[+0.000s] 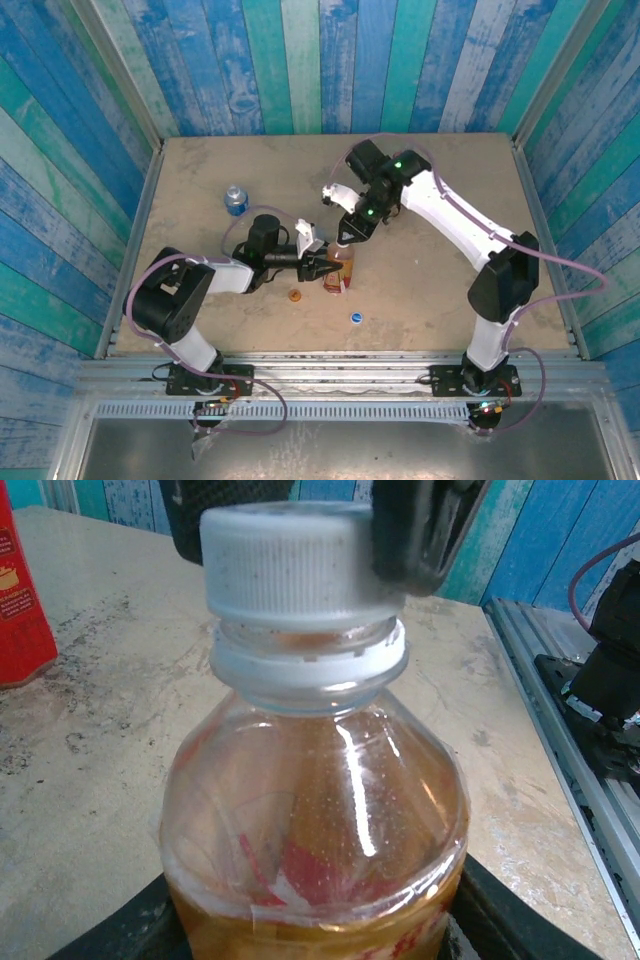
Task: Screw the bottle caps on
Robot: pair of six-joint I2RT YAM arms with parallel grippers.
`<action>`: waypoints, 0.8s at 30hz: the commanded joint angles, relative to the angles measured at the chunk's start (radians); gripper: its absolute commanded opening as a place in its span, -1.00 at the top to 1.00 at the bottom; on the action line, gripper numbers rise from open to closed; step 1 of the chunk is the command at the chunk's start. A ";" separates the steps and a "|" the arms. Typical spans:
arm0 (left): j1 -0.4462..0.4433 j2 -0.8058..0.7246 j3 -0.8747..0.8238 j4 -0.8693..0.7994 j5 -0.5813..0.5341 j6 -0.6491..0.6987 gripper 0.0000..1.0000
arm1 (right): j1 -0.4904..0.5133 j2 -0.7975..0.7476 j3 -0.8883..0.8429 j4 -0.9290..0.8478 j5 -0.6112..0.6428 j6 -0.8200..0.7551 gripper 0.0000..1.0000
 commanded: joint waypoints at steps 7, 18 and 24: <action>-0.002 -0.028 -0.016 -0.088 -0.003 0.010 0.15 | 0.006 0.056 0.046 -0.146 -0.097 -0.435 0.43; -0.002 -0.039 -0.028 -0.062 -0.032 -0.001 0.15 | 0.008 0.063 0.015 -0.107 -0.092 -0.325 0.47; -0.003 -0.053 -0.041 -0.041 -0.070 -0.010 0.15 | 0.033 -0.116 -0.276 0.147 -0.016 0.038 0.63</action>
